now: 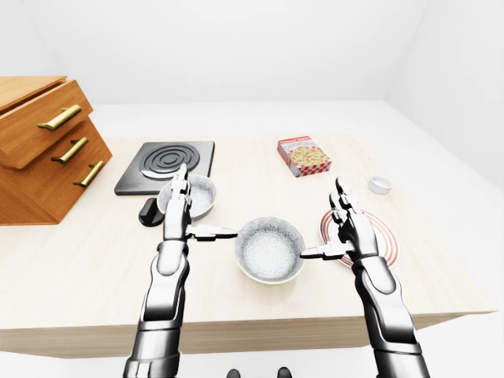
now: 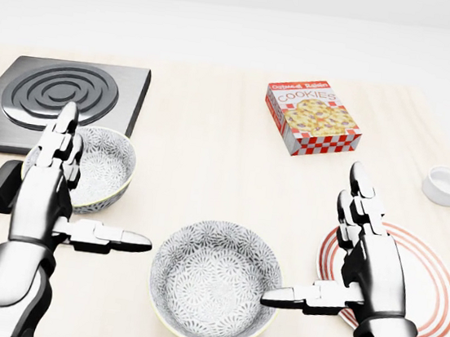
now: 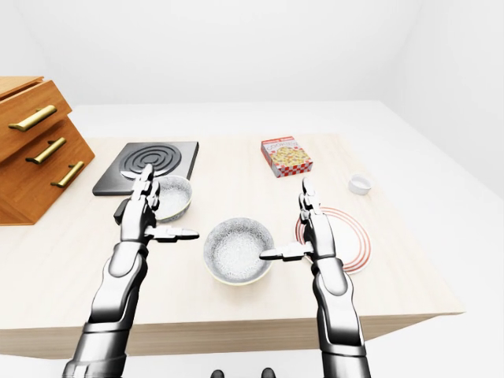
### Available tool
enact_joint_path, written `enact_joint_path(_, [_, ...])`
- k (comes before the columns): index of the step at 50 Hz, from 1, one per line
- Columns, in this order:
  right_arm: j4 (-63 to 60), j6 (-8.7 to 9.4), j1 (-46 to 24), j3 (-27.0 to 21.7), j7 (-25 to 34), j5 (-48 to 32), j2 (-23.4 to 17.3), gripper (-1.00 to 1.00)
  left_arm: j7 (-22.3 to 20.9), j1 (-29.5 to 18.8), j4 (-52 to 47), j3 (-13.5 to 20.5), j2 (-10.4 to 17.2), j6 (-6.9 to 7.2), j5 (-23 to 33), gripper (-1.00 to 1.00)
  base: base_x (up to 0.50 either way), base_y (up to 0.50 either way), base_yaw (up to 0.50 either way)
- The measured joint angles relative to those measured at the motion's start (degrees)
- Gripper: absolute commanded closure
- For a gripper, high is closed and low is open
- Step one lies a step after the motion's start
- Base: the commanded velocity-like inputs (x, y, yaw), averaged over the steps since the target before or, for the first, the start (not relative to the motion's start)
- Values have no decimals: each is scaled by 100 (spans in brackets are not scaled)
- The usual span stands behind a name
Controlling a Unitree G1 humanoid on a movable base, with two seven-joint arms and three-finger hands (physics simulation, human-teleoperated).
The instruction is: Pick the akita bowl from table center and place it on the plate.
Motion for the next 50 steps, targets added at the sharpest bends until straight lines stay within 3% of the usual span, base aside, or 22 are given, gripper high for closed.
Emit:
enact_joint_path(3, [8,0,-7,-1,-2,-2,1,-100,53,-201,321,35,119,-78,232,-100,0,0,0])
enact_joint_path(7, [32,0,-31,1,-13,-7,3,-100,172,-582,996,70,317,-296,634,-100,0,0,0])
enact_joint_path(15, [90,0,-87,20,-42,-17,6,-100,658,-1534,2869,22,706,-1000,1606,-100,0,0,0])
enact_joint_path(31, [225,0,-193,56,-97,-34,5,-100,1700,-2998,6077,-296,1048,-1000,3238,-100,0,0,0])
enact_joint_path(50, [221,0,-119,17,-45,-15,-11,-100,1972,-3485,7320,-454,1025,-1000,4052,-100,0,0,0])
